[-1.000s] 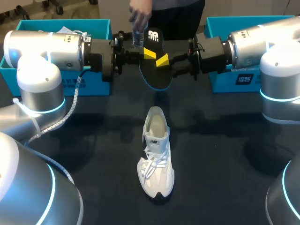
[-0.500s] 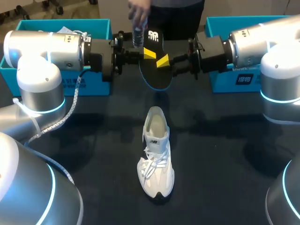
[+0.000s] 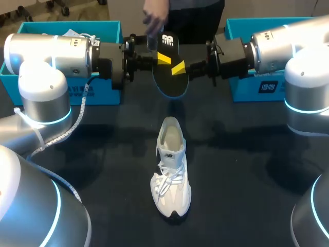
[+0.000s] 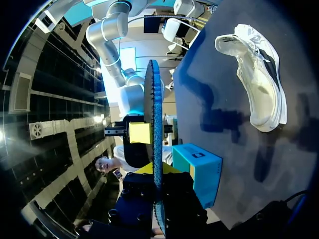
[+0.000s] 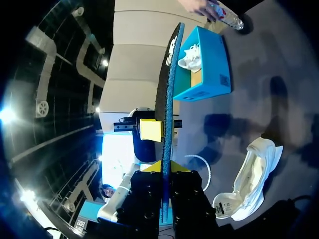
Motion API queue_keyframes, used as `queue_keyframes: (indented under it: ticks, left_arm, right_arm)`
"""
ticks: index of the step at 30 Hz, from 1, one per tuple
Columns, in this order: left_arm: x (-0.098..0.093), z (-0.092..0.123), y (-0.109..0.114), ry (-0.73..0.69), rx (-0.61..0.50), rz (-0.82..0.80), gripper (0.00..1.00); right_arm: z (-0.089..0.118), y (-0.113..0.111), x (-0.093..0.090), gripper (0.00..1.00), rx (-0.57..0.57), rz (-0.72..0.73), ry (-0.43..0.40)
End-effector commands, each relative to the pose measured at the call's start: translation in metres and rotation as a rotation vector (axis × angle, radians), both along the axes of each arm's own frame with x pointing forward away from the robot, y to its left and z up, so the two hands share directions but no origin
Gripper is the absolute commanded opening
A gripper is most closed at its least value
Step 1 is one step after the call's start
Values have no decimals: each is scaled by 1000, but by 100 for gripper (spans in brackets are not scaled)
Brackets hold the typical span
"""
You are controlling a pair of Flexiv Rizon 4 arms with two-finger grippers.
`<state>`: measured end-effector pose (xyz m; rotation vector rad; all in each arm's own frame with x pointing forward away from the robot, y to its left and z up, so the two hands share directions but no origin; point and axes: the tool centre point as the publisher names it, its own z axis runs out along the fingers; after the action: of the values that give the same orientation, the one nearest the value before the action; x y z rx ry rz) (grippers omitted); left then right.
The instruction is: Take the shoe out of the shoebox, open the shoe tongue, remove and reinsert the insole, then place the shoe into the shoebox
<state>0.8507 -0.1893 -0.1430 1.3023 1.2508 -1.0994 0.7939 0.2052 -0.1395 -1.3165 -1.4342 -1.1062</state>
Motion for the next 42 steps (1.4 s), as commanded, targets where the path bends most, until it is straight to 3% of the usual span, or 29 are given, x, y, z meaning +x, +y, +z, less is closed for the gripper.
queue_keyframes:
  ticks: [1, 2, 9, 14, 17, 29, 33, 39, 40, 42]
  left_arm:
    - [-4, 2, 4, -5, 4, -5, 44]
    - [-5, 3, 6, -6, 8, -2, 100]
    - [-9, 4, 29, 13, 71, 40, 100]
    - [-15, 7, 52, 118, 143, 32, 100]
    - [-18, 5, 66, 159, 222, 32, 100]
    - [-18, 5, 66, 159, 222, 32, 100]
    - [-17, -3, 71, 281, 305, 110, 100]
    - [-17, -1, 94, 510, 460, 221, 100]
    - [-18, -1, 98, 568, 535, 283, 100]
    - [-18, -1, 98, 568, 535, 283, 100]
  right_arm:
    - [-3, -1, -2, 0, 20, -19, -19]
    - [-3, -2, -2, 0, 25, -21, -23]
    - [-5, -11, 2, 0, 34, -37, -75]
    - [-2, -16, 6, 0, 21, -15, -181]
    - [-1, -20, 9, 0, 85, 21, -266]
    - [-1, -20, 9, 0, 85, 21, -266]
    - [-6, -23, 10, 0, 90, 0, -317]
    - [-11, -33, 15, 0, 82, -33, -421]
    - [-10, -34, 16, 0, 79, -47, -447]
    - [-10, -33, 17, 0, 37, -61, -480]
